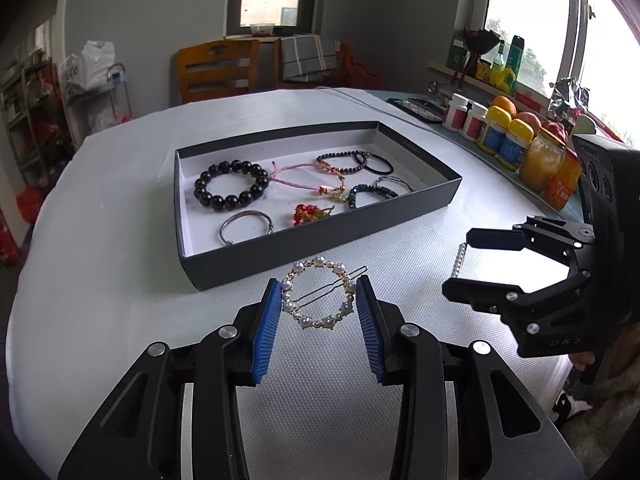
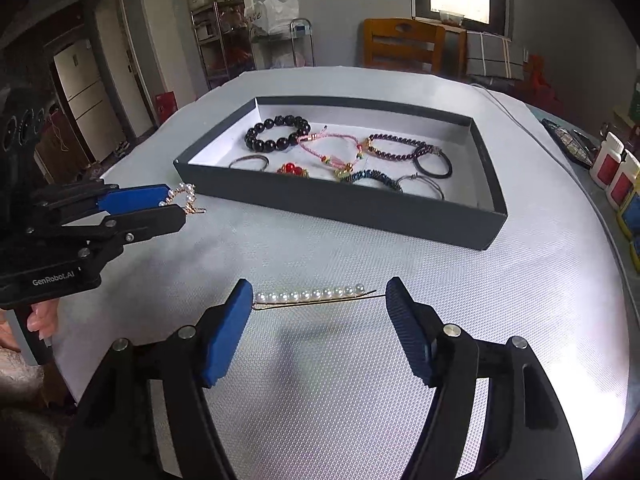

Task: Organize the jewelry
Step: 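Close the right gripper on the pearl bar hair pin while the left gripper holds the pearl clip, then lower the pearl ring clip and pearl bar pin into the box with both grippers, then open both grippers to release the hair clips and withdraw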

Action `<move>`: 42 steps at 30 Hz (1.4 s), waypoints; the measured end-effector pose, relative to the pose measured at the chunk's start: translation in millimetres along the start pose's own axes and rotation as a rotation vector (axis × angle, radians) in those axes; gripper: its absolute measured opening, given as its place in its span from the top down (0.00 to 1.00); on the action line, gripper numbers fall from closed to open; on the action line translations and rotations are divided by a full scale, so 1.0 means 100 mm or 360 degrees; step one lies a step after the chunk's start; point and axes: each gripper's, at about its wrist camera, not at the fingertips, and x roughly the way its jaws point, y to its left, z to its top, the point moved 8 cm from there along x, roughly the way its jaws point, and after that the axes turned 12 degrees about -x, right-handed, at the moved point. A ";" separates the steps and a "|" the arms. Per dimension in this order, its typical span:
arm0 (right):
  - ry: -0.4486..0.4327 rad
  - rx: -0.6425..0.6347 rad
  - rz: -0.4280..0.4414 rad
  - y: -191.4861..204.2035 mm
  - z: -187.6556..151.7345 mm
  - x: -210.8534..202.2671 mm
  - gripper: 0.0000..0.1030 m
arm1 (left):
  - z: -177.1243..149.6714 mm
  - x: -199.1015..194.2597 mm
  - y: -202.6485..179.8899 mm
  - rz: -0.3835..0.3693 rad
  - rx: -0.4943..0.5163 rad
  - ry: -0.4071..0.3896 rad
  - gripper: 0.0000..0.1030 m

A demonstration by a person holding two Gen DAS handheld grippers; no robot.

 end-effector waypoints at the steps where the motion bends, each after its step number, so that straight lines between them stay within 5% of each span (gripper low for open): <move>1: -0.0028 0.0001 0.0002 -0.02 0.05 -0.04 0.34 | 0.03 0.00 0.00 0.0006 0.0006 -0.0004 0.61; 7: -0.0137 0.0030 -0.0082 -0.37 0.40 -0.10 0.34 | 0.41 0.07 0.05 0.0038 0.0018 -0.0044 0.61; 14: -0.0076 0.0172 -0.0121 -0.85 0.63 0.26 0.34 | 0.77 0.48 0.22 0.0056 -0.0091 0.0021 0.61; 31: 0.0089 0.0208 -0.0140 -0.98 0.57 0.77 0.34 | 0.65 1.03 0.31 0.0090 -0.0152 0.0246 0.61; 37: 0.0081 0.0197 -0.0142 -0.97 0.58 0.77 0.33 | 0.63 1.04 0.32 0.0109 -0.0144 0.0255 0.60; 42: 0.0038 0.0222 -0.0120 -0.98 0.60 0.71 0.27 | 0.68 0.98 0.30 0.0105 -0.0137 0.0213 0.51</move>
